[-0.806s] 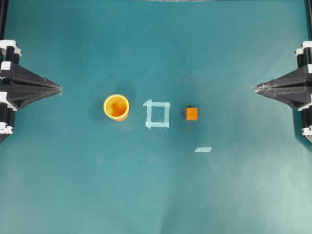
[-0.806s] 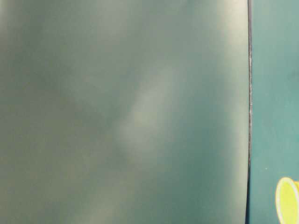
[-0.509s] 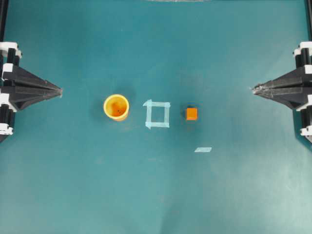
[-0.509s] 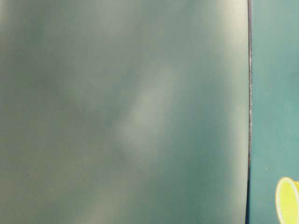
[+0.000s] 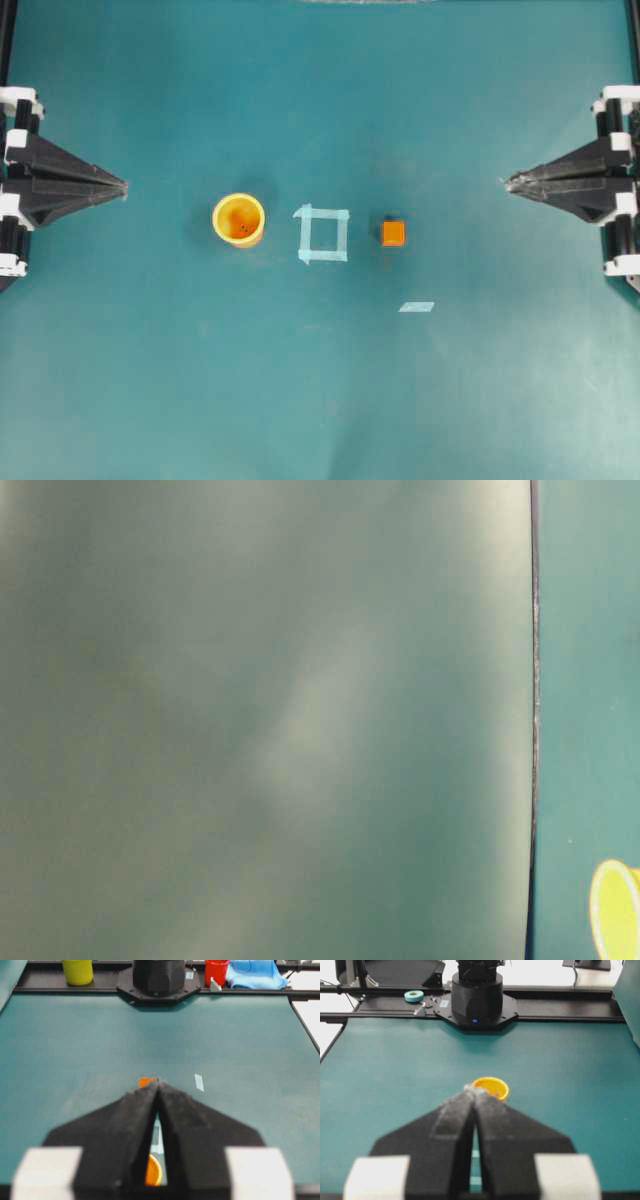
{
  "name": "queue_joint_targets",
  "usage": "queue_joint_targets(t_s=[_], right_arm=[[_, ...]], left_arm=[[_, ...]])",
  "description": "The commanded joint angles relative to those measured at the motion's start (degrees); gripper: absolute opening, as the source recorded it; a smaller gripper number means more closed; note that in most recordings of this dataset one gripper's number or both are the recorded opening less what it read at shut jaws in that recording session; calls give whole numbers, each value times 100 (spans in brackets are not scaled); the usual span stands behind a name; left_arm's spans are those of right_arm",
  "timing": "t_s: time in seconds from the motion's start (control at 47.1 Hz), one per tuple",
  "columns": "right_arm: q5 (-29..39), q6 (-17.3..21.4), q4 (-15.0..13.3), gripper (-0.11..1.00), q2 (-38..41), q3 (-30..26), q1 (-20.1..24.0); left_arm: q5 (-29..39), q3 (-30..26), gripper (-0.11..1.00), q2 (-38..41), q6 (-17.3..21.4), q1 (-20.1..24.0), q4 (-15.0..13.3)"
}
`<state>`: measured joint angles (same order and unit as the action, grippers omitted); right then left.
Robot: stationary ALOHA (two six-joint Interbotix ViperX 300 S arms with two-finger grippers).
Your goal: Move the cup forward with left arm.
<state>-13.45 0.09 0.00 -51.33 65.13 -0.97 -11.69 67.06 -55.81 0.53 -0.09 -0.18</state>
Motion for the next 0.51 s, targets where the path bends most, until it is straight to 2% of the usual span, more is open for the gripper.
queue_joint_targets(t_s=[0.0, 0.233, 0.488], right_arm=[[-88, 9, 9, 0, 176, -185, -62], [-439, 9, 18, 0, 492, -202, -167], [-694, 9, 18, 0, 712, -202, -185]], left_arm=[[-9, -88, 13, 79, 9, -9, 9], [9, -70, 37, 316, 0, 88, 9], [18, -62, 52, 1055, -18, 272, 9]])
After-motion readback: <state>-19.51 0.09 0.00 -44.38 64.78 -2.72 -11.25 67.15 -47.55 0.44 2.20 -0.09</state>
